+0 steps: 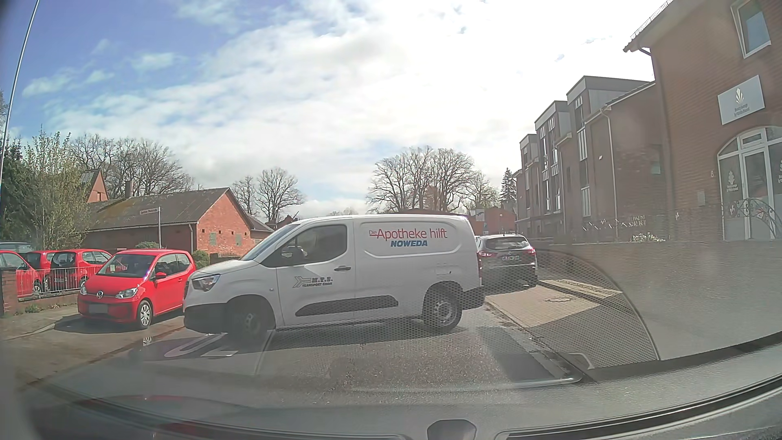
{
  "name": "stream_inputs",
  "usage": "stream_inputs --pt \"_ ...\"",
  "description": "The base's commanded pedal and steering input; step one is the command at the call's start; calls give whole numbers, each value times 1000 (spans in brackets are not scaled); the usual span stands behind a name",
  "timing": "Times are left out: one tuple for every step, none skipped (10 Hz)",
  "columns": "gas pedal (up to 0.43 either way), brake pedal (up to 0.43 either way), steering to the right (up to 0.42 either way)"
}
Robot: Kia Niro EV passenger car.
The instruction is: Follow the waypoints while adhering to traffic rules and regulations
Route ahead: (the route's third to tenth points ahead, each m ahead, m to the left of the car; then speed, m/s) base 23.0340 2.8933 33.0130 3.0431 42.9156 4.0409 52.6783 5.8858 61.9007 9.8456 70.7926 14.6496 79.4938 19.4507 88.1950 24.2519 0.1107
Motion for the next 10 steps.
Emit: stream_inputs --pt "0 104 78" --pt "0 85 78" --pt "0 110 78" --pt "0 146 78" --pt "0 165 78" --pt "0 134 78" --pt "0 6 78" --pt "0 0 78" --pt "0 0 78" --pt "8 0 78"
